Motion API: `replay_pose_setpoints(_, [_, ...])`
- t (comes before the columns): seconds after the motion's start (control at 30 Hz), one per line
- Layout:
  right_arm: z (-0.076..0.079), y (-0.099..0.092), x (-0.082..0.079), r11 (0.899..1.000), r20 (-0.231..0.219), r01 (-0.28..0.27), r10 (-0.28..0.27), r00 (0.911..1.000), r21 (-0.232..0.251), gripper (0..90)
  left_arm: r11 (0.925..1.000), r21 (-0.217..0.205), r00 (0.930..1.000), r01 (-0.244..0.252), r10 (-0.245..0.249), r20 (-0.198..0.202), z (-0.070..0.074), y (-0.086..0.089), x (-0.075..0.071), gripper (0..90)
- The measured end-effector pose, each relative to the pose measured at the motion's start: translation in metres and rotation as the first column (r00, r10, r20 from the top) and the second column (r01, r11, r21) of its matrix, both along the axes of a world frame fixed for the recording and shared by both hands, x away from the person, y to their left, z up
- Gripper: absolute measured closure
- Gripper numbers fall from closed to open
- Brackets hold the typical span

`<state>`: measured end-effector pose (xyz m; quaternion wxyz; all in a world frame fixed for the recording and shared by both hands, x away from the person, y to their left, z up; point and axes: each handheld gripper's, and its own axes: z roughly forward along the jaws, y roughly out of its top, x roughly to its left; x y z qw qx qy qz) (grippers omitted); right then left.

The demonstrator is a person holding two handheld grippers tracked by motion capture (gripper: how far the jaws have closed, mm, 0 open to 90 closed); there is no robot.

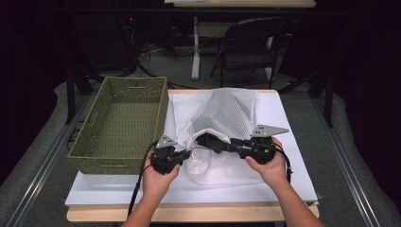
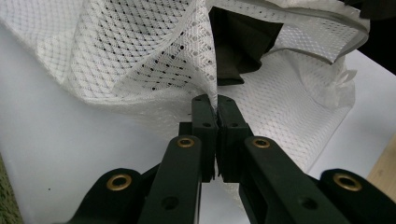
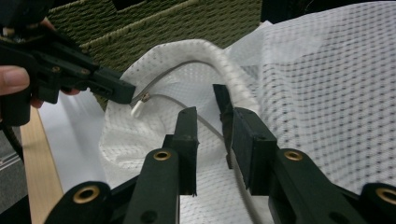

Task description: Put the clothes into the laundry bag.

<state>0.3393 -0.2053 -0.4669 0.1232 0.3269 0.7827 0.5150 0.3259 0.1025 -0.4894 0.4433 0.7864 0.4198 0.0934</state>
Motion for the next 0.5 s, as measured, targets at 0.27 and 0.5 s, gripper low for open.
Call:
replay_pose_setpoints(0.27, [-0.006, 0.017, -0.005, 0.999, 0.004, -0.045, 0.045, 0.9990, -0.026, 71.3, 1.0000, 0.004, 1.0000, 0.003, -0.003, 0.003, 0.003, -0.003, 0.001, 87.9])
replay_pose_setpoints(0.5, [-0.012, 0.029, -0.007, 0.996, 0.001, -0.080, 0.080, 0.9968, -0.050, 72.7, 0.9999, -0.001, 0.9999, 0.014, -0.014, 0.001, 0.007, -0.006, 0.003, 87.9])
